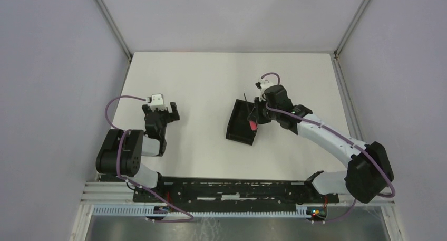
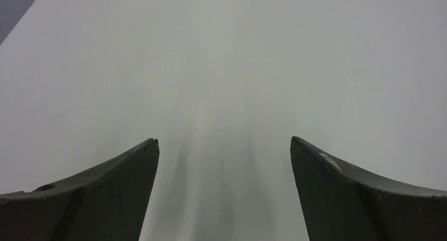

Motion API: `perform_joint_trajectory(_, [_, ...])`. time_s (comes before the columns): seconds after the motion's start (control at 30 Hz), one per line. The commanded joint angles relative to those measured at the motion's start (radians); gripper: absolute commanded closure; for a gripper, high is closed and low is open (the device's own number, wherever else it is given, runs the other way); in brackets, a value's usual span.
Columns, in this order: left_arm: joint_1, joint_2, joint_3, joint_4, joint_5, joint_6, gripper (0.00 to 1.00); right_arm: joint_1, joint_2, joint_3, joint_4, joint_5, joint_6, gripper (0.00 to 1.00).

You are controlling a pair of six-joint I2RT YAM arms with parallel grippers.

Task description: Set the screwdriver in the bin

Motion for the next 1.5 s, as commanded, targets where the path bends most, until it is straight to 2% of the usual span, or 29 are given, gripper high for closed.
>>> perform_joint_trajectory(0.0, [-0.003,0.003,0.005,0.053,-0.002,0.017,0.0,0.057,0.042,-0.043,0.135,0.068,0.041,1.0])
perform_joint_trajectory(0.3, [-0.004,0.004,0.005,0.053,-0.003,0.017,0.0,0.091,0.146,-0.056,0.182,0.143,0.019,1.0])
perform_joint_trajectory(0.4, [-0.004,0.004,0.005,0.053,-0.002,0.016,0.0,0.091,0.177,-0.053,0.18,0.141,0.004,0.91])
perform_joint_trajectory(0.5, [-0.003,0.005,0.005,0.052,-0.002,0.017,0.0,0.091,0.192,-0.039,0.165,0.138,-0.011,0.72])
perform_joint_trajectory(0.6, [-0.004,0.004,0.005,0.052,-0.002,0.016,0.0,0.091,0.185,-0.02,0.151,0.135,-0.016,0.59])
perform_joint_trajectory(0.93, [-0.003,0.005,0.005,0.053,-0.002,0.016,0.0,0.092,0.069,0.107,0.101,0.153,-0.038,0.54])
perform_joint_trajectory(1.0, [-0.004,0.004,0.005,0.053,-0.002,0.017,0.0,0.092,0.031,0.126,0.09,0.167,-0.075,0.4])
perform_joint_trajectory(1.07, [-0.003,0.005,0.005,0.052,-0.002,0.016,0.0,0.091,-0.023,0.14,0.08,0.212,-0.133,0.03])
perform_joint_trajectory(1.27, [-0.004,0.005,0.005,0.052,-0.002,0.016,0.0,0.075,-0.232,-0.003,0.165,0.557,-0.335,0.02])
perform_joint_trajectory(1.33, [-0.004,0.004,0.005,0.053,-0.003,0.016,0.0,0.046,-0.293,-0.094,0.234,0.599,-0.408,0.02])
perform_joint_trajectory(1.47, [-0.004,0.004,0.005,0.053,-0.003,0.016,0.0,-0.031,-0.373,-0.276,0.327,0.668,-0.445,0.02])
